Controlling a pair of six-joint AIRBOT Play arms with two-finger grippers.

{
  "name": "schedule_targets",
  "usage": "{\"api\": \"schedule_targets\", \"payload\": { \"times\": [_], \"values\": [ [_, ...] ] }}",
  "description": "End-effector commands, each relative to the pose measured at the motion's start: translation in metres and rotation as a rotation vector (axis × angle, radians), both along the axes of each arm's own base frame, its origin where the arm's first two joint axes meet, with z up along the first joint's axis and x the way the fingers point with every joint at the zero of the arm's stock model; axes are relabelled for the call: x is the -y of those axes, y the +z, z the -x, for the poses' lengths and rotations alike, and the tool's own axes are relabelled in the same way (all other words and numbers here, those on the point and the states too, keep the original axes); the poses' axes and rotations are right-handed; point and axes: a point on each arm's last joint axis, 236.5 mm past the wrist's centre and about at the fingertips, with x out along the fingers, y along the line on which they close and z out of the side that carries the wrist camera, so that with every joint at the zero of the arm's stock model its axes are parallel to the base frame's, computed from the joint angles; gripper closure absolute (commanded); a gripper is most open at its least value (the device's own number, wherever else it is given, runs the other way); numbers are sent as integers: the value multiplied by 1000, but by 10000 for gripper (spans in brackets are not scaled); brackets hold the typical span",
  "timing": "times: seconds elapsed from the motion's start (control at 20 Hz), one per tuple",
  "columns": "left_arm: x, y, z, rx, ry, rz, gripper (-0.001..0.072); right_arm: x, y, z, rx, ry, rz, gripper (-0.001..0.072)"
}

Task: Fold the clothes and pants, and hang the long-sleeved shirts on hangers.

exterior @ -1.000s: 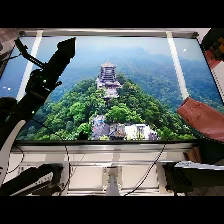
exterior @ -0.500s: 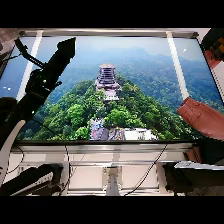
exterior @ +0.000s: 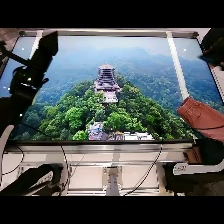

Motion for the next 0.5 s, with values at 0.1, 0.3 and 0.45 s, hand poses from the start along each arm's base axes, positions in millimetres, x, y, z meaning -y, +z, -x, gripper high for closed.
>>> {"api": "schedule_targets", "payload": {
  "times": [0.1, 0.3, 0.45],
  "values": [
    [-35, 22, 23, -33, 143, -50, 689, -167, -7, 11, 24, 355, -38, 703],
    [-74, 15, 40, -163, 293, -49, 688, -199, -18, 4, 54, 372, 12, 701],
    [-93, 12, 55, -225, 367, -43, 688, -216, -15, 9, 67, 401, 10, 700]
  ]
}}
